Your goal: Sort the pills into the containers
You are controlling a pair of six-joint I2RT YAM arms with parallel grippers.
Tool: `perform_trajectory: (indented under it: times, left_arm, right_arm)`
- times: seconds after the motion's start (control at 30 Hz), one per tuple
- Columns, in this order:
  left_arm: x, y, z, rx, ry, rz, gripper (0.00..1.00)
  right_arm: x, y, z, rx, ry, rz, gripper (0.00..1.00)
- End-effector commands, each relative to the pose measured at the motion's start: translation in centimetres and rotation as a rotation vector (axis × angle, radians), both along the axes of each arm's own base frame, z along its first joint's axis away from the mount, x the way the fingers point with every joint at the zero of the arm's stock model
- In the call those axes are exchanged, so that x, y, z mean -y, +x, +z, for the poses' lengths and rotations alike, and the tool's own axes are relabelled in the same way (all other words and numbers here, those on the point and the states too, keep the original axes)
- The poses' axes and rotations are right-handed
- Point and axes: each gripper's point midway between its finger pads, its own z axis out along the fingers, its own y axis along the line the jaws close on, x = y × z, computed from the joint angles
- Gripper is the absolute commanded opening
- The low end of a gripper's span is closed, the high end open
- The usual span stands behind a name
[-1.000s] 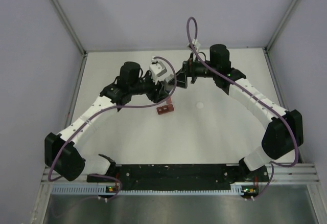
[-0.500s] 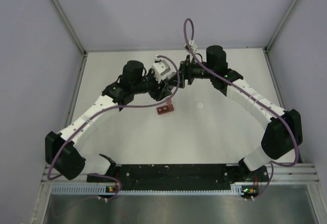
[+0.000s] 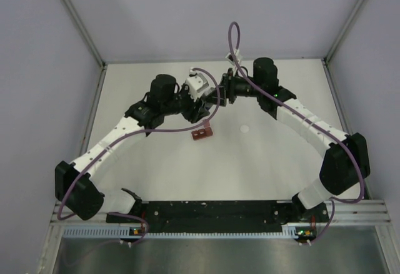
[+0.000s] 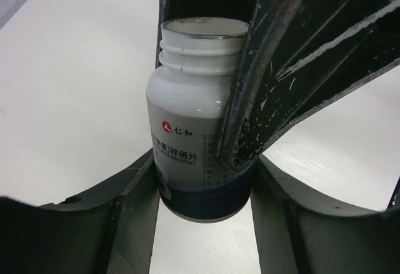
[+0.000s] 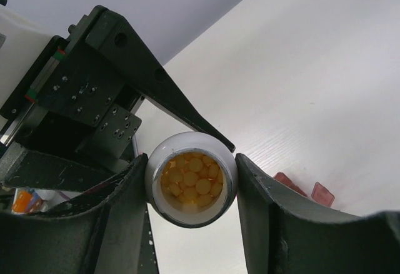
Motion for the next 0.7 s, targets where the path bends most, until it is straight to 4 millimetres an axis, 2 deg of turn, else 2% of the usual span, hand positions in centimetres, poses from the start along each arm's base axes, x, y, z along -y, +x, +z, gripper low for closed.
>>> perform_trajectory:
  times: [0.0,0.47,0.67]
  left_arm:
    - [0.4,0.5,4.1,0.134,-0.065,-0.003,0.21]
    - [0.8,1.4,7.5,0.148,-0.135,0.030,0.59]
    - [1.0,1.4,8.6,0.142,-0.164,0.035,0.66]
  right_arm:
    - [0.4,0.0,2.2,-0.021,0.078,-0.020,0.09]
    - [2.0,0.1,3.4,-0.081,0.180,-0.022,0.03]
    - [1.9,-0.4,4.0,-0.087,0.210,-0.002,0.01]
